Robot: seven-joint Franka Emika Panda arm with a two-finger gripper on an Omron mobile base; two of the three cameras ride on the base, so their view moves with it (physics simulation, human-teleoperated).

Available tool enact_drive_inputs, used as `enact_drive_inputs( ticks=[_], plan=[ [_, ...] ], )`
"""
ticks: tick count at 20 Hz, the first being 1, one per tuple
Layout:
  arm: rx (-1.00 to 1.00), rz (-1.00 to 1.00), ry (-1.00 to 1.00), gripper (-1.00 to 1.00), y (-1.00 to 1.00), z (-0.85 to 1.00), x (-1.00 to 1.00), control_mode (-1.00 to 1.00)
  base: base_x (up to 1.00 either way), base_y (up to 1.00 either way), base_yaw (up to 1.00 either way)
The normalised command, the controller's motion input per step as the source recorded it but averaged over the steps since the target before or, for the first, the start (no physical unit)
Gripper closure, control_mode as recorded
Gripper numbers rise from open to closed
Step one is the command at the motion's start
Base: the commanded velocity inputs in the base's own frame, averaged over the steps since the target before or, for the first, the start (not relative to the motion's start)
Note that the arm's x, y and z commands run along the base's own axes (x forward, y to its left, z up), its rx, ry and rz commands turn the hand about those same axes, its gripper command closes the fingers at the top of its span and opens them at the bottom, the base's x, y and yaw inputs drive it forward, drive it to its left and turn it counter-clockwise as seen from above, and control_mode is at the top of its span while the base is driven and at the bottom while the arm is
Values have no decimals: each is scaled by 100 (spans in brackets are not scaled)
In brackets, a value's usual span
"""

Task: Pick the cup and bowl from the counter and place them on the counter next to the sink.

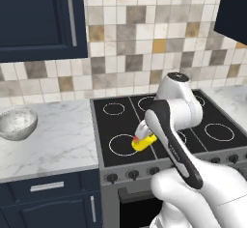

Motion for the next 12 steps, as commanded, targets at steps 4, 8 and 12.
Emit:
enact_drive_inputs(
  ticks=[4,8,12],
  plan=[
    [0,0,-14,100,-12,0,-24,-100,0,0,0],
    [0,0,0,100,0,0,0,-100,0,0,0],
    [0,0,0,100,0,0,0,-100,0,0,0]
  ],
)
